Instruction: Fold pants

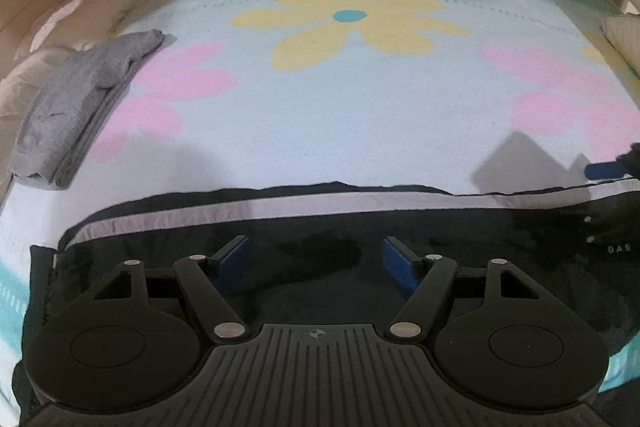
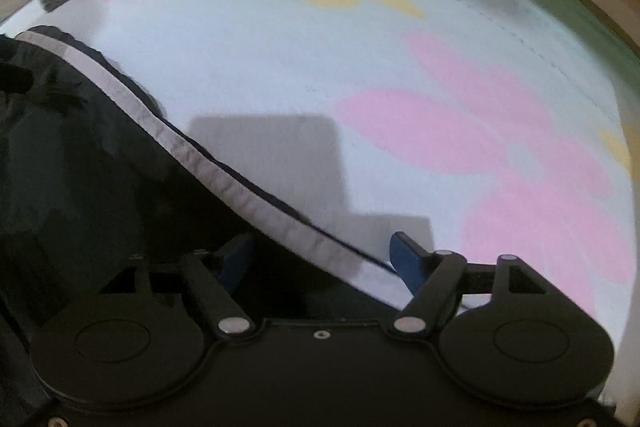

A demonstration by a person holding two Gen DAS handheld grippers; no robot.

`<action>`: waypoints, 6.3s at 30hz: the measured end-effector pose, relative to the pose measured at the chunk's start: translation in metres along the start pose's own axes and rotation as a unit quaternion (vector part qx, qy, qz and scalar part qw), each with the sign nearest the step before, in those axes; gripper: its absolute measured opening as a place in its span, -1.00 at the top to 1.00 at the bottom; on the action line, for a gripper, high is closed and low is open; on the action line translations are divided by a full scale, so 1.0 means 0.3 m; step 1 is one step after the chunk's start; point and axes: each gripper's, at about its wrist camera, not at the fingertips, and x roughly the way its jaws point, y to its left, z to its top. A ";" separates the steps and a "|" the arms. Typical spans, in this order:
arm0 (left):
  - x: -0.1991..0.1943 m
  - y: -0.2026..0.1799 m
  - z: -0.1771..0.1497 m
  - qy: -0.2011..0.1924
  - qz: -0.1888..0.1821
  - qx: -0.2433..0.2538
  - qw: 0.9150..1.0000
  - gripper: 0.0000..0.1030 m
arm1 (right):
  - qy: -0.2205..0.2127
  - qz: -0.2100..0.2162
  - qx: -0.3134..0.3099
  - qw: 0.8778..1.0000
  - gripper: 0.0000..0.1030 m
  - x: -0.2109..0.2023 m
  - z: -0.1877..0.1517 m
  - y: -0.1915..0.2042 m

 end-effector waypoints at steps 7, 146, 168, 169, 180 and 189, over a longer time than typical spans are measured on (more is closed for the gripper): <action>-0.007 -0.005 -0.014 0.004 0.011 0.001 1.000 -0.37 | 0.012 0.040 -0.014 0.999 -0.21 0.019 0.019 -0.047; -0.412 0.047 -0.484 -0.024 -0.058 -0.045 0.997 0.43 | -0.053 -0.250 0.588 0.768 -0.02 -0.906 -0.979 0.340; -0.374 0.483 -0.318 -0.031 0.051 -0.131 0.990 0.43 | -0.126 -0.010 0.162 0.979 -0.34 -0.532 -0.014 0.703; -0.366 0.502 -0.318 -0.026 0.047 -0.142 0.988 0.43 | -0.123 0.002 0.148 0.981 -0.36 -0.504 0.017 0.718; -0.335 0.651 -0.333 -0.010 0.066 -0.183 0.981 0.43 | -0.073 0.031 0.022 0.997 -0.38 -0.238 0.252 0.817; -0.335 0.712 -0.357 -0.002 0.071 -0.194 0.978 0.43 | -0.069 0.062 -0.002 0.996 0.89 -0.261 0.275 0.918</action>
